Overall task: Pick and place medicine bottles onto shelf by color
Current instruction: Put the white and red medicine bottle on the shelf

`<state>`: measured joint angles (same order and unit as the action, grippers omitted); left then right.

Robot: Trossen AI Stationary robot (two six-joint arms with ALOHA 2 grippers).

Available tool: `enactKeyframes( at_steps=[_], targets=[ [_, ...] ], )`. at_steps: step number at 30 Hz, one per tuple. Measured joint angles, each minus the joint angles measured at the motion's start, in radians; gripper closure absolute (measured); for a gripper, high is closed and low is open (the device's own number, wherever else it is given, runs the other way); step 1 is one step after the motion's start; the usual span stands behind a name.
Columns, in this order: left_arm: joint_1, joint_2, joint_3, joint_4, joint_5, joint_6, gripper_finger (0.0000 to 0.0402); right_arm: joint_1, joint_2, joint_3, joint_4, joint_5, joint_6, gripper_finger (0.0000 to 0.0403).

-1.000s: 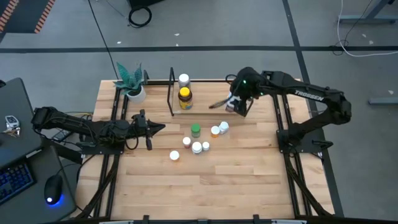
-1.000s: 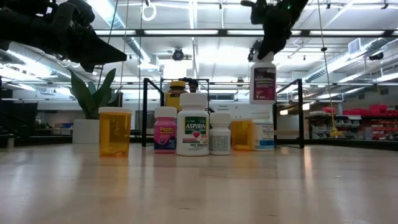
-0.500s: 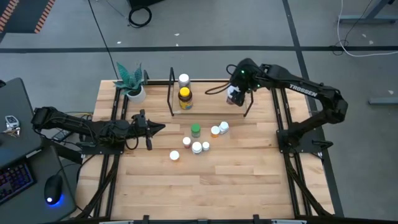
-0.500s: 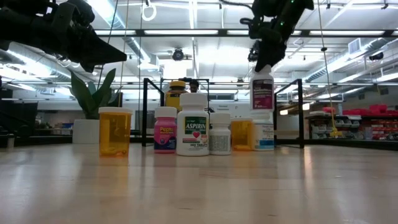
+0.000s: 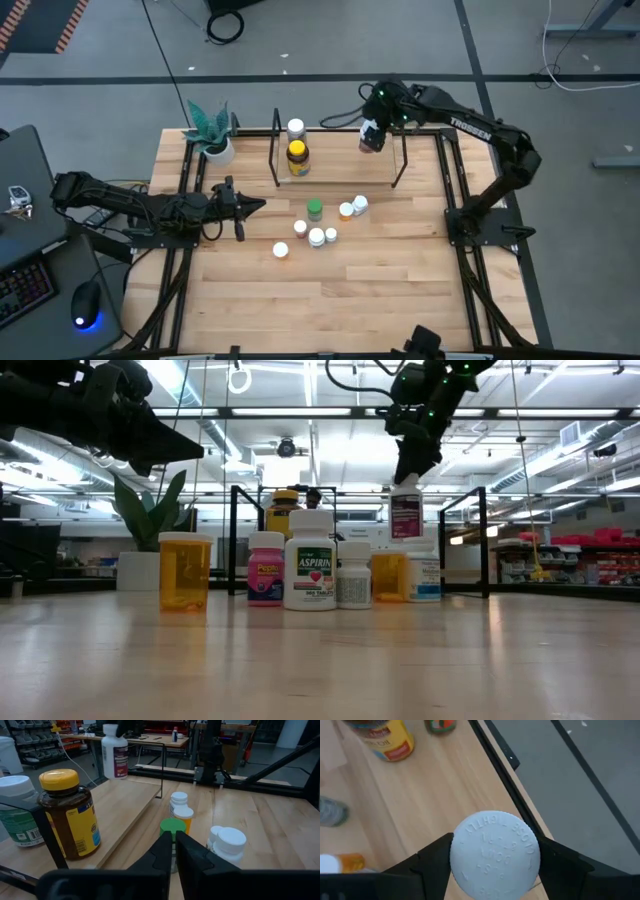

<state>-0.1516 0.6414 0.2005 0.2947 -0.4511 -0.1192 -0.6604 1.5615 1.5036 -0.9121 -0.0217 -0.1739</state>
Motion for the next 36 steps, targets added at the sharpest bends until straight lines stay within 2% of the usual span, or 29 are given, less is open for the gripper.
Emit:
enactKeyframes(
  at_steps=[4,18,24,32,36],
  targets=[
    [0.000,0.000,0.000,0.000,0.000,0.000,0.0380,-0.015,0.037,0.047,-0.021,-0.006,-0.004,0.0143],
    [0.000,0.000,0.000,0.000,0.000,0.000,0.0370,-0.064,0.041,0.049,-0.041,-0.028,-0.005,0.0143],
    [0.000,0.000,0.000,0.000,0.000,0.000,0.0378,-0.089,0.041,0.026,-0.039,-0.028,-0.002,0.0142],
    [0.000,0.000,0.000,0.000,0.000,0.000,0.0366,-0.120,0.042,-0.037,0.009,-0.025,-0.005,0.0142],
    [0.000,0.000,0.000,0.000,0.000,0.000,0.0368,-0.116,0.041,-0.041,-0.027,-0.049,-0.004,0.0142]
  ],
)
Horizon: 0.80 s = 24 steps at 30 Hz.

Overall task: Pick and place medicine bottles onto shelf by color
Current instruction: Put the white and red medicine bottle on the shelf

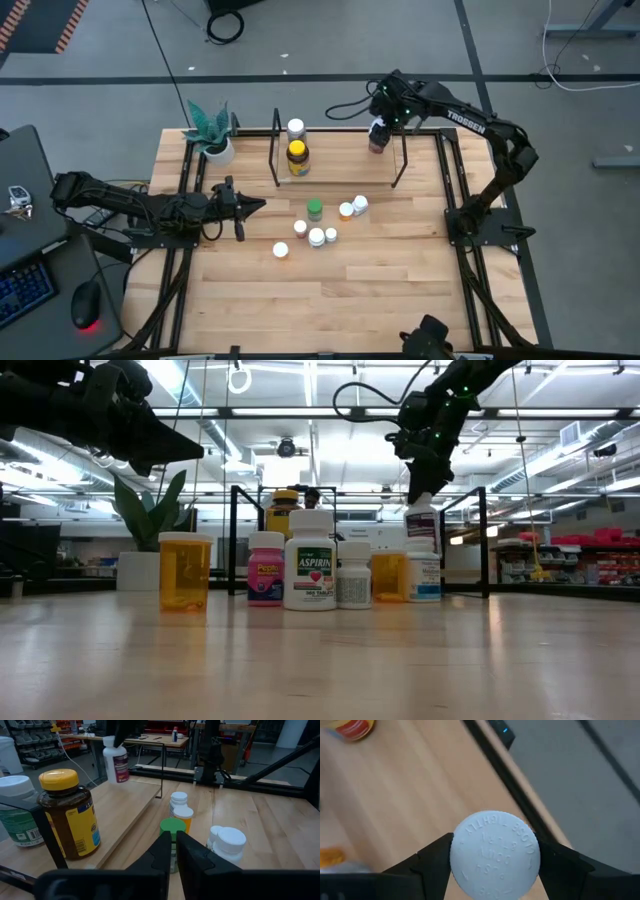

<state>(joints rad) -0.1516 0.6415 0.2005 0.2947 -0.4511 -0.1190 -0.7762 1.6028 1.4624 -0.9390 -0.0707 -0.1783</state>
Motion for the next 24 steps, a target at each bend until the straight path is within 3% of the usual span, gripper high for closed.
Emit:
enactKeyframes(
  at_steps=[12,24],
  targets=[
    [0.000,0.000,0.000,0.000,0.000,0.000,0.0372,0.174,-0.043,-0.007,-0.081,-0.017,0.045,0.0143],
    [0.000,0.000,0.000,0.000,0.000,0.000,0.0375,0.239,-0.207,-0.180,0.028,0.050,0.109,0.0143]
  ],
)
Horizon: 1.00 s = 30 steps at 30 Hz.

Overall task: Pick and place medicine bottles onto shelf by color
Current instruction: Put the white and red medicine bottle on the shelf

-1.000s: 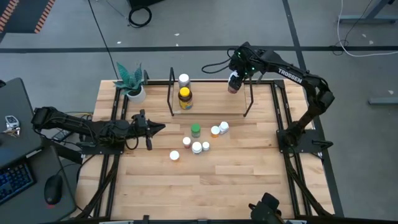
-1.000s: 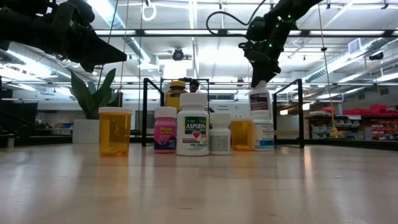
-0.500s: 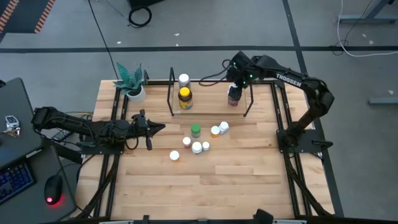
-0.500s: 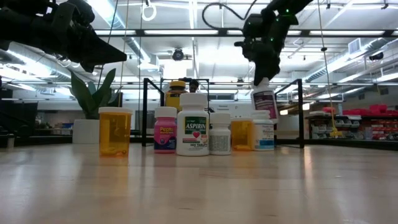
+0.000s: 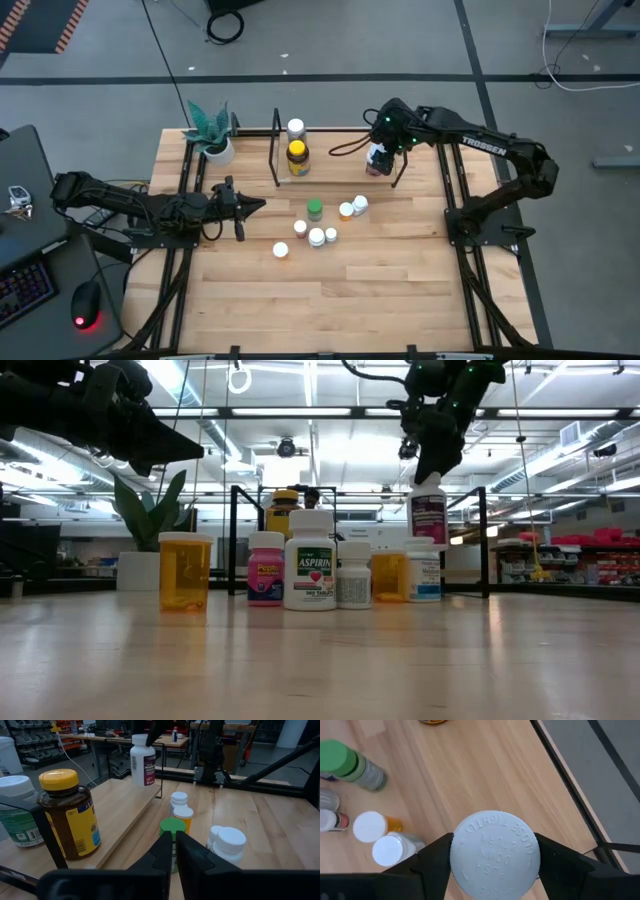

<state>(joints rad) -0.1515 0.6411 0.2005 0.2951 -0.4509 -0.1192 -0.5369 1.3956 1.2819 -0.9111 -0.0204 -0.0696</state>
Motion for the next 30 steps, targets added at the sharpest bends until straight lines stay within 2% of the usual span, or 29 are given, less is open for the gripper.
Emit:
enactKeyframes(
  at_steps=[8,15,21,25,30],
  targets=[
    [0.000,0.000,0.000,0.000,0.000,0.000,0.0373,-0.044,0.053,0.005,0.078,0.020,-0.059,0.0144],
    [0.000,0.000,0.000,0.000,0.000,0.000,0.0367,-0.150,0.171,0.108,0.074,0.020,-0.132,0.0145],
    [0.000,0.000,0.000,0.000,0.000,0.000,0.0376,-0.236,0.248,0.192,0.058,-0.009,-0.177,0.0145],
    [0.000,0.000,0.000,0.000,0.000,0.000,0.0378,-0.283,0.279,0.198,0.050,-0.057,-0.188,0.0145],
    [0.000,0.000,0.000,0.000,0.000,0.000,0.0370,-0.299,0.289,0.199,0.048,-0.062,-0.196,0.0142]
  ],
)
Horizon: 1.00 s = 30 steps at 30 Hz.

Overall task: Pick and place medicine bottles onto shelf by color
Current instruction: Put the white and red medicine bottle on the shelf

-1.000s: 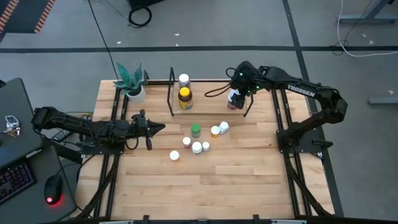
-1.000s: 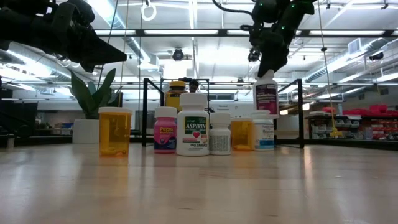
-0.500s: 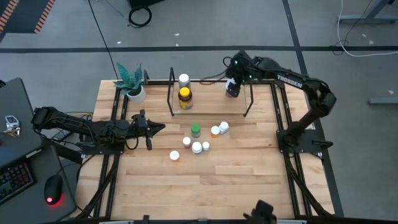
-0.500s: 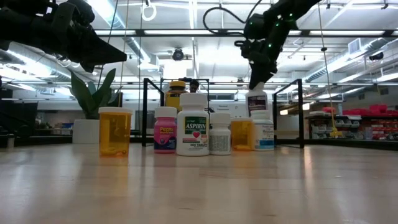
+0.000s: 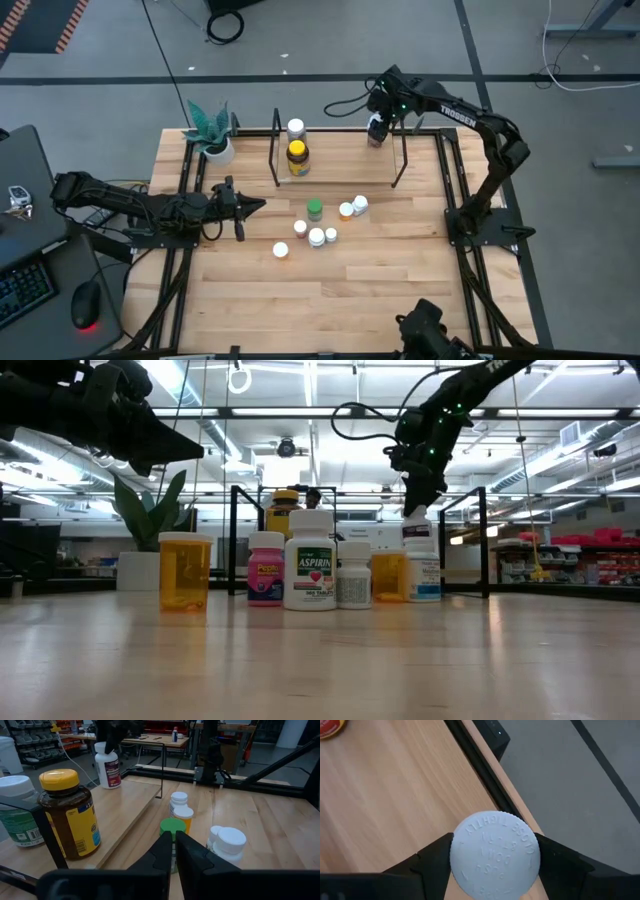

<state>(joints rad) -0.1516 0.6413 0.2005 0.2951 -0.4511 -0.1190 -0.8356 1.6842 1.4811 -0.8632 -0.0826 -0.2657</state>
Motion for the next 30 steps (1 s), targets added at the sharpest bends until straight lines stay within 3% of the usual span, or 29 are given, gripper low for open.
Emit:
enactKeyframes(
  at_steps=[22,30],
  targets=[
    [0.000,0.000,0.000,0.000,0.000,0.000,0.0368,0.013,-0.002,-0.002,-0.016,0.013,-0.008,0.0086],
    [0.000,0.000,0.000,0.000,0.000,0.000,0.0373,0.042,-0.066,-0.002,-0.009,0.037,-0.007,0.0076]
  ],
)
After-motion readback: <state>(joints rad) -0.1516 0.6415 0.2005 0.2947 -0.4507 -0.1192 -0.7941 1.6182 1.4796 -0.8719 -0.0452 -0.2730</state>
